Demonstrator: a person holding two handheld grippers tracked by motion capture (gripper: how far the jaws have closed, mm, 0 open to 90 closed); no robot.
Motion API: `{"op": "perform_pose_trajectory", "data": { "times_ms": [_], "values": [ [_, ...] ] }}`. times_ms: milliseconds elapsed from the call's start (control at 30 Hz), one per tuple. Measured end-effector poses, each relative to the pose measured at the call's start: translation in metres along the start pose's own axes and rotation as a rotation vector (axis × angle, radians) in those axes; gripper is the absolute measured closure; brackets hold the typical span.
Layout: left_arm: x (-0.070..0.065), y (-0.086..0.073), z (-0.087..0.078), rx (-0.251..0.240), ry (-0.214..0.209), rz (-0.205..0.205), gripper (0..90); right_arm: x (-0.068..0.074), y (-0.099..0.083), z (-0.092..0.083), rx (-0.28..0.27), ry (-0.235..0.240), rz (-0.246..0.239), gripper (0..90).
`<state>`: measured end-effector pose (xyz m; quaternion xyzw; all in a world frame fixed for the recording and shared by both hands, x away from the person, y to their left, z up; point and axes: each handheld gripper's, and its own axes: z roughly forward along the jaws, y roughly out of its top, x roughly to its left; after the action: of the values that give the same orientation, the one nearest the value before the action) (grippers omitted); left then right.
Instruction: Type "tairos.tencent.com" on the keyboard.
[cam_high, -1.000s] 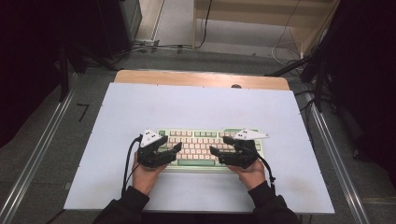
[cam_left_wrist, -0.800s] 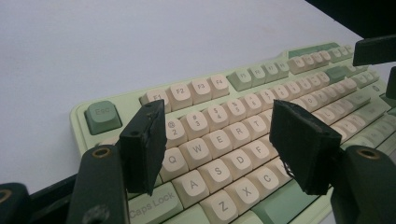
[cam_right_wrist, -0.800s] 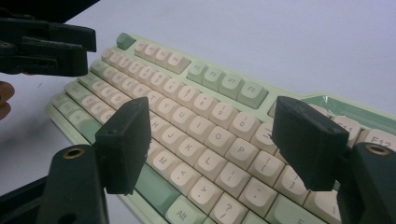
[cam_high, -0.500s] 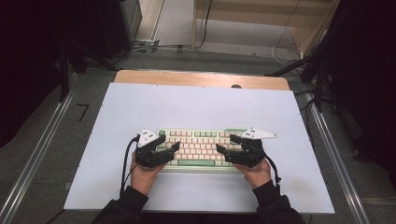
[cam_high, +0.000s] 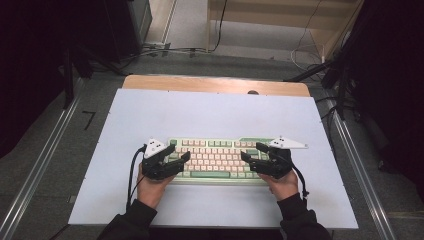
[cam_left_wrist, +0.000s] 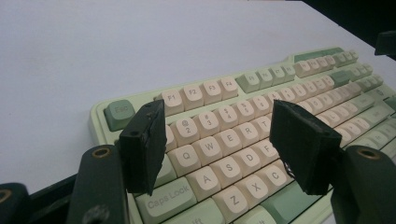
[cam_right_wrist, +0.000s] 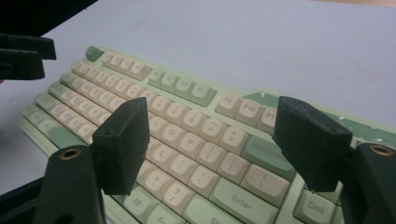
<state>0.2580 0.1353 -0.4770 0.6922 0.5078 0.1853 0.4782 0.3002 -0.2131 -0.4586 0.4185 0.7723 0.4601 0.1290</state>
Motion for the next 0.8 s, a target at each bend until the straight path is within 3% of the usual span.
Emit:
{"op": "perform_pose_trajectory", "data": {
  "times_ms": [800],
  "values": [
    [0.015,-0.008,-0.025,-0.016,0.035,-0.002,36.6,-0.021,-0.015,-0.026,0.0,-0.069,0.017,25.4]
  ]
}}
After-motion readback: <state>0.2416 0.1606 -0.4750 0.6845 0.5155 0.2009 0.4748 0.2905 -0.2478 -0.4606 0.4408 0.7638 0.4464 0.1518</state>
